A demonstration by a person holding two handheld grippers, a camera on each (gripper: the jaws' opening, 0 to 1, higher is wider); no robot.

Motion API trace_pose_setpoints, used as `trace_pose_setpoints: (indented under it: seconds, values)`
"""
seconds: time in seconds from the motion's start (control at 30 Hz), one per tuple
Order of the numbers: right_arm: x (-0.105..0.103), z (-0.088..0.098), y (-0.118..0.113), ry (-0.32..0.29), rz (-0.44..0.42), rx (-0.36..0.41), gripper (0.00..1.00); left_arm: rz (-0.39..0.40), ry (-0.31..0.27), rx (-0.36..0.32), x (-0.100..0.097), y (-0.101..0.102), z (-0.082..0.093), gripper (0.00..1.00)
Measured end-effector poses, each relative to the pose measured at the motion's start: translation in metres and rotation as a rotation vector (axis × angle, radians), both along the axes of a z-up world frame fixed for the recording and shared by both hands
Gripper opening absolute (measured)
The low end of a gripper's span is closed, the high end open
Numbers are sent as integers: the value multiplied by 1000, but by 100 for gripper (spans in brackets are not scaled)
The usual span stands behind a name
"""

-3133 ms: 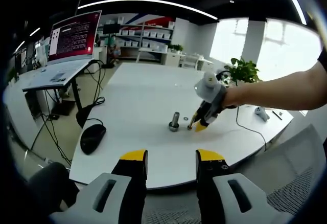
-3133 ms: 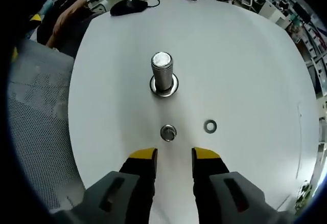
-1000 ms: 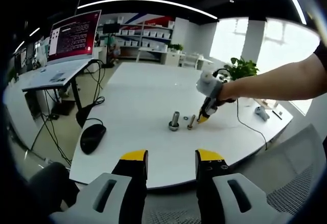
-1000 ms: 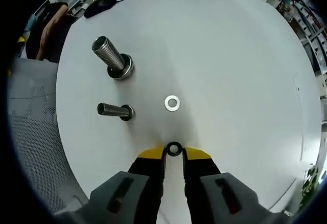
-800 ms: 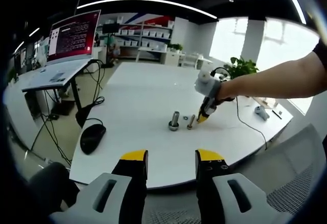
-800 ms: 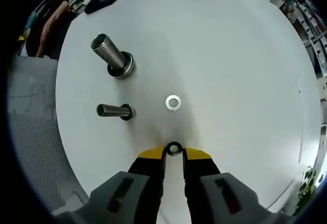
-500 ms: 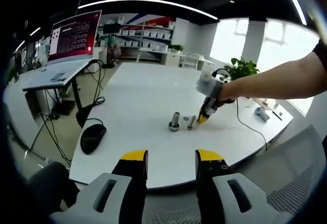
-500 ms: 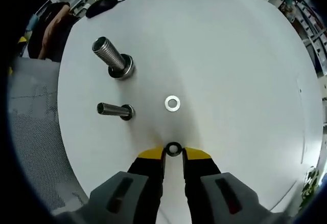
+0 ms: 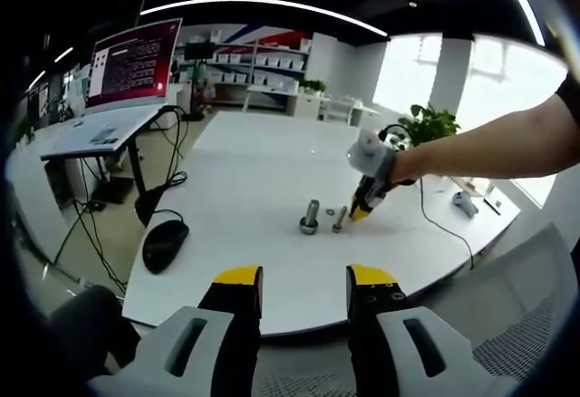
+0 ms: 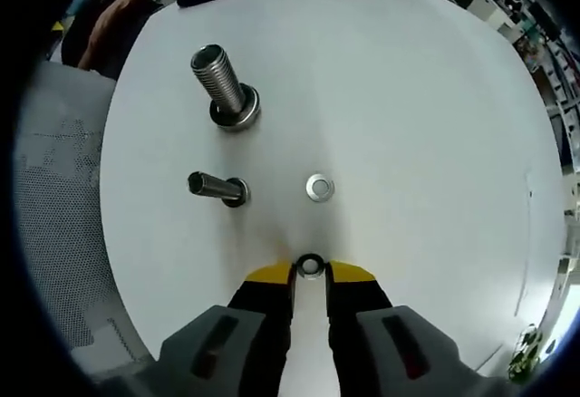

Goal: Place the washer onto the threaded stud by aligning its center hole with the stud, sliding it down to the base, and recovering from edge contact or off-axis alignment until the washer reaches the visible bottom stop.

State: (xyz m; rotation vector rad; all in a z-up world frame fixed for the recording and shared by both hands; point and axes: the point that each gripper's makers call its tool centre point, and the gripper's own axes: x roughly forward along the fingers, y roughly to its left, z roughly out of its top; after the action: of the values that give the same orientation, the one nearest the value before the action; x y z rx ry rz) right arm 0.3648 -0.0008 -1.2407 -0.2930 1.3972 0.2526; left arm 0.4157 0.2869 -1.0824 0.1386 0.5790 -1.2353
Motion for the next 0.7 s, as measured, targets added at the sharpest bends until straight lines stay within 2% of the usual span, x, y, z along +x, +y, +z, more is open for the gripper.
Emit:
trace_pose_setpoints:
  seconds: [0.07,0.27,0.37,0.7]
  values:
    - [1,-3,-3,21,38,-15,16,3,2,-3,0,0,1,35]
    - [0,-1,-2,50,40,-12,16,5,1,-5,1,0,1,34]
    - [-2,0,0,55,26,-9,15,0,-9,-2,1,0,1,29]
    - [-5,3,4,23,-8,-26,15,5,-5,-4,1,0,1,31]
